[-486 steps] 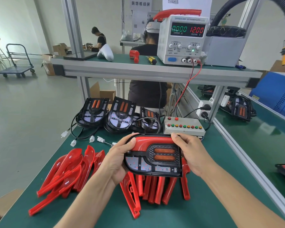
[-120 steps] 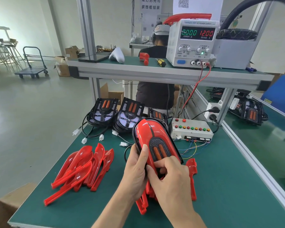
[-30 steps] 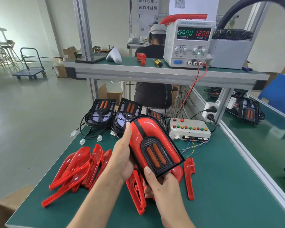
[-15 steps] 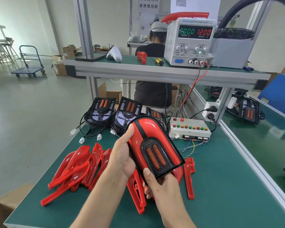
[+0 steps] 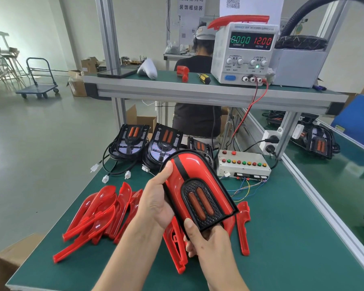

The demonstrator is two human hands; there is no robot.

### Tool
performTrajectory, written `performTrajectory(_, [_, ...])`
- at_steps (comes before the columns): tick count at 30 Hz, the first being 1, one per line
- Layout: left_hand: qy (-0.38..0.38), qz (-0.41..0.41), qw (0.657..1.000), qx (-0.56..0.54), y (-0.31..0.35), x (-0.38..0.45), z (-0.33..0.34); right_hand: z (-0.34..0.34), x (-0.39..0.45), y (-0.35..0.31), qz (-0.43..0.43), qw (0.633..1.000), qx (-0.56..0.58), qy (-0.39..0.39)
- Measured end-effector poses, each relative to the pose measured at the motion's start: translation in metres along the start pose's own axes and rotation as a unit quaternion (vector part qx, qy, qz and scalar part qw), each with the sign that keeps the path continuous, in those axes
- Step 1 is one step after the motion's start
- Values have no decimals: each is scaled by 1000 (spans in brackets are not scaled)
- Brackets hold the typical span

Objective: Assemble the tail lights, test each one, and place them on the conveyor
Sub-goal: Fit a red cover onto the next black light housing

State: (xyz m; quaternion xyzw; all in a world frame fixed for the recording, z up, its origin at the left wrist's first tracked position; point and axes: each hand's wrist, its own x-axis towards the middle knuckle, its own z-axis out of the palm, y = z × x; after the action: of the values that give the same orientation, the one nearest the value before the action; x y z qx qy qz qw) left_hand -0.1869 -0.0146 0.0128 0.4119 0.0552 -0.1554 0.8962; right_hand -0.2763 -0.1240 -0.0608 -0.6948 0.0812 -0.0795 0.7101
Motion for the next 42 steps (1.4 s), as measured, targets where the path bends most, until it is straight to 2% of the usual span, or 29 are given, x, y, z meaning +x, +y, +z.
performTrajectory(4, [15,2,1000,3,-1,1,1,1,-1,-2,0,1000,-9,9])
performTrajectory(7, [-9,5,999,43,-3,1,1,2,-2,-6,-1,1000,-14,13])
performTrajectory(9, [-51,12,996,72,-3,0,-2,1,-1,-10,2,1000,7,24])
performTrajectory(13, [-180,48,976,113,-5,-4,-16,-2,2,-22,18,998,53,34])
performTrajectory(16, [-217,54,963,149,-10,-10,-21,-4,3,-26,21,997,65,28])
performTrajectory(27, [-198,108,965,133,-21,-13,-15,-4,0,-29,17,995,80,48])
performTrajectory(33, [-212,99,966,109,-13,-13,-17,-10,-1,-36,21,993,119,-6])
performTrajectory(42, [-213,113,961,133,-21,-19,-17,-7,-2,-28,-15,994,101,38])
